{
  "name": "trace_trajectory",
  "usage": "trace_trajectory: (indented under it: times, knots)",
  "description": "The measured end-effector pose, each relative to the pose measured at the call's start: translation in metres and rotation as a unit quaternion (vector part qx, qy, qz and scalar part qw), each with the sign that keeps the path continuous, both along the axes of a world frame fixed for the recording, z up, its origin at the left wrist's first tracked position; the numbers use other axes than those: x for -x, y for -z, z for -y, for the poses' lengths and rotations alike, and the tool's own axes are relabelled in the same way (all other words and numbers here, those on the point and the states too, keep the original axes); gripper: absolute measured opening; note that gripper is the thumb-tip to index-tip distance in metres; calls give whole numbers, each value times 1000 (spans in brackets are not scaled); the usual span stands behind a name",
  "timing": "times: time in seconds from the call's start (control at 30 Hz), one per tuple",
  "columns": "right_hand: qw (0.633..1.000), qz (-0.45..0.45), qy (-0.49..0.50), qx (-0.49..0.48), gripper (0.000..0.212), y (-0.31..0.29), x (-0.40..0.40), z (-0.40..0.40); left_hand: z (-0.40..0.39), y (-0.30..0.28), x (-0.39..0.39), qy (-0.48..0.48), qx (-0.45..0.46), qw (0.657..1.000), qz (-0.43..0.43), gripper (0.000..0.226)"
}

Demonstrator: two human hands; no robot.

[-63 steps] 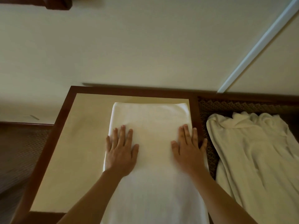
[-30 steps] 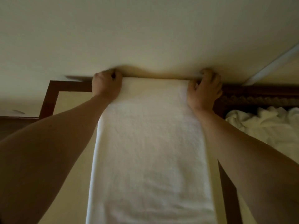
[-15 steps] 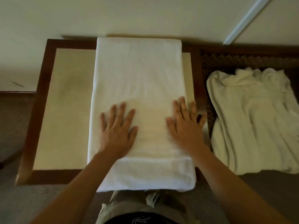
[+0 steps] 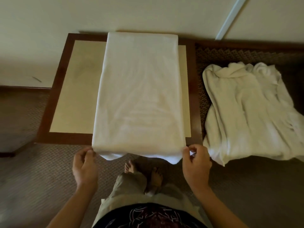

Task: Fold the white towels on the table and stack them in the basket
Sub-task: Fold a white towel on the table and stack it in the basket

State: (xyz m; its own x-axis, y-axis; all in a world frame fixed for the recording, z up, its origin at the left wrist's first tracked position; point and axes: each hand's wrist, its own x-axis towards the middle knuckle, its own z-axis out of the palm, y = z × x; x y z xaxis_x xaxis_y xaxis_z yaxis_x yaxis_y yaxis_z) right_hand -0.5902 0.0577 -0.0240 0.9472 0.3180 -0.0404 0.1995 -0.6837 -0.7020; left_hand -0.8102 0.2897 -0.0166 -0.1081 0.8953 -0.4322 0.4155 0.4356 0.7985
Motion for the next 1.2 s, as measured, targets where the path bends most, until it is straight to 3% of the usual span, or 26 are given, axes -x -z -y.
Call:
trace_trajectory:
  times: [0.07,0.17,0.37,0.43,0.53,0.63,0.73,0.93,1.03,1.2]
  knots:
    - [997,-74,19,-23,19,2,10,2,-6,2,0,-27,74,993,85,13]
    - [988,-140,30,-60,11,6,19,0,-16,6,3,-1,135,982,128,14]
    - [981,-167,56,-78,14,9,14,-4,-39,15,26,120,275,931,206,49]
    - [981,-169,47,-82,14,8,11,-5,-42,15,27,144,291,924,202,48]
    - [983,-163,34,-82,11,5,12,-1,-45,13,27,171,244,940,169,37]
    - [988,-137,53,-48,8,6,8,4,-43,11,23,213,141,966,41,23]
    - [988,-145,57,4,11,12,7,3,-35,6,15,240,76,967,-44,22]
    - [965,-232,65,-103,9,21,13,4,-17,9,11,221,40,974,-25,19]
    - [937,-312,38,-153,24,31,11,6,-13,14,12,227,78,971,9,14]
    - [917,-366,-6,-159,37,35,10,1,-7,16,20,286,81,953,-49,18]
